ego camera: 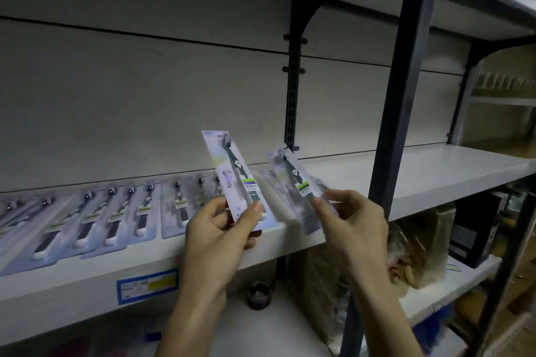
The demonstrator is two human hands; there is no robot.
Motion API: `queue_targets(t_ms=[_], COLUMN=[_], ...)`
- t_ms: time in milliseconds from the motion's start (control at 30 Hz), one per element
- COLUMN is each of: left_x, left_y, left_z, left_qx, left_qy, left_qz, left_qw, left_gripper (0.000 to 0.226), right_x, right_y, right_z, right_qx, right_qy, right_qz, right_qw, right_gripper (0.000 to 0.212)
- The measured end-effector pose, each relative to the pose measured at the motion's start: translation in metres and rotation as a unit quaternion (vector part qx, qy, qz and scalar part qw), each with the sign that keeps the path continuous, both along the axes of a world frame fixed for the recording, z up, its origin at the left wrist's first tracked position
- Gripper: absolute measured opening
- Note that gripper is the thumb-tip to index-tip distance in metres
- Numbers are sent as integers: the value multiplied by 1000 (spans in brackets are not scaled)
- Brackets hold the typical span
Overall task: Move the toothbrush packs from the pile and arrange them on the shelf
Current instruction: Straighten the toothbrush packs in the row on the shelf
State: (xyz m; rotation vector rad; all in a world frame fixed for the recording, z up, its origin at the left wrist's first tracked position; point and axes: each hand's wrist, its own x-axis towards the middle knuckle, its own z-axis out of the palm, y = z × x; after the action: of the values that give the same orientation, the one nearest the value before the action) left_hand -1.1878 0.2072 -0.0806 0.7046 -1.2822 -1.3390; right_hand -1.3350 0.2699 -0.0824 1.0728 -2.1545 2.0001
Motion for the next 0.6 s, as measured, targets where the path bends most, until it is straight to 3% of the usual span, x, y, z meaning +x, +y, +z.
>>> queue_targets(t_ms=[233, 433, 600], left_x=[-24, -36, -39], left_y=[-20, -24, -24], left_z=[8, 14, 16], left_qx=[4, 14, 20], left_qy=[1, -8, -25], left_qz=[64, 106, 130], left_qw=[998, 994, 991], left_gripper=[10, 10, 12], right_x=[-23, -34, -37], right_y=[-51, -72, -77], right_z=[-7, -7, -8], right_qx=[50, 141, 184], right_qy=[40, 95, 206], right_qz=[33, 51, 28], right_qw=[997, 984, 961], right_gripper=[6, 22, 25])
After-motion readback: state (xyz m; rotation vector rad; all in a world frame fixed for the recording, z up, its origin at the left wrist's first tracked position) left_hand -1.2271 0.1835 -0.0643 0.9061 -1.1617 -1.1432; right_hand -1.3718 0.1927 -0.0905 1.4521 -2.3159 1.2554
